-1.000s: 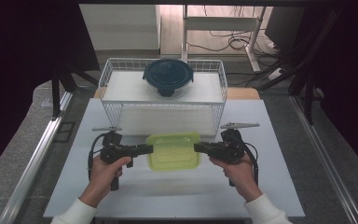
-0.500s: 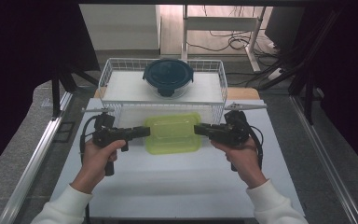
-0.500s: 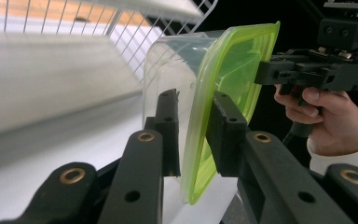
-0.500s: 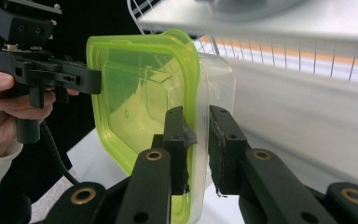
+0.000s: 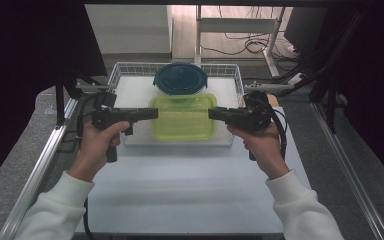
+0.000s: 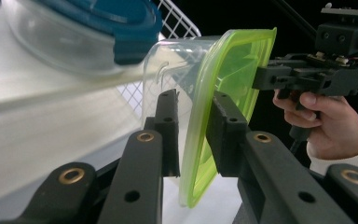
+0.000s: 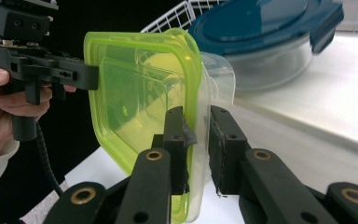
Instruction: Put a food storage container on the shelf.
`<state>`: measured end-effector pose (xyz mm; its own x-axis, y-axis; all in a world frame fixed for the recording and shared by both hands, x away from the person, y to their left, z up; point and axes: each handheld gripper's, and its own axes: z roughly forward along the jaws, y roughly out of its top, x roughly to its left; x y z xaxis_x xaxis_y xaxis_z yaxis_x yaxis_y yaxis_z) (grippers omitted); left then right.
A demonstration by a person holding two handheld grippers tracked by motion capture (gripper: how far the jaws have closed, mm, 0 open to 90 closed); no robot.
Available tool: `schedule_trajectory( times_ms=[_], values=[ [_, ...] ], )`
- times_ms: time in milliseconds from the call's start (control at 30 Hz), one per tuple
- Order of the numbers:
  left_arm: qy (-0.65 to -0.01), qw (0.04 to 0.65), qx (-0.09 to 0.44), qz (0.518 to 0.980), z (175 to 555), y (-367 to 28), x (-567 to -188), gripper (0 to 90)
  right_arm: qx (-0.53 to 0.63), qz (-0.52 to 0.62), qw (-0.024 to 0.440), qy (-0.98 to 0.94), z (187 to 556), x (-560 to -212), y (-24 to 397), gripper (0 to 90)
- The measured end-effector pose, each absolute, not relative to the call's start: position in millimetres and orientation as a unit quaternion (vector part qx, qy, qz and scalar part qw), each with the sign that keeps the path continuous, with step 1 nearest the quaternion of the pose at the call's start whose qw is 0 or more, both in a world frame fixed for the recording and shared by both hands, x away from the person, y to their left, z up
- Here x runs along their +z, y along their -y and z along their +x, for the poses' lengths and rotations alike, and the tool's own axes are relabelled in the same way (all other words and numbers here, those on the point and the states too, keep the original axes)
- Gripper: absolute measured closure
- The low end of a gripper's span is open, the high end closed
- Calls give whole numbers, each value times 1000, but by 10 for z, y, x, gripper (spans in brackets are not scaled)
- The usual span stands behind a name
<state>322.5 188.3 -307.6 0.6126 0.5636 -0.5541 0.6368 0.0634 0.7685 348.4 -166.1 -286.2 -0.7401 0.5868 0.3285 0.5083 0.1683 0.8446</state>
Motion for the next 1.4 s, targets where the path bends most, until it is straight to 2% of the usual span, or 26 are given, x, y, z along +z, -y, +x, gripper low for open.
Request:
schedule_trajectory(
  times_ms=[333,1000,1400],
  values=[
    [-425,587,-25,689,3417,-1912,-2741,749,550,356,42,-754,3656,-2607,1650,777],
    [-433,584,-22,687,3962,-2030,-2412,752,549,378,46,-744,4143,-2273,1503,783],
    [-451,582,-41,676,4270,-2111,-2483,755,537,398,37,-743,4416,-2260,1402,783]
  ],
)
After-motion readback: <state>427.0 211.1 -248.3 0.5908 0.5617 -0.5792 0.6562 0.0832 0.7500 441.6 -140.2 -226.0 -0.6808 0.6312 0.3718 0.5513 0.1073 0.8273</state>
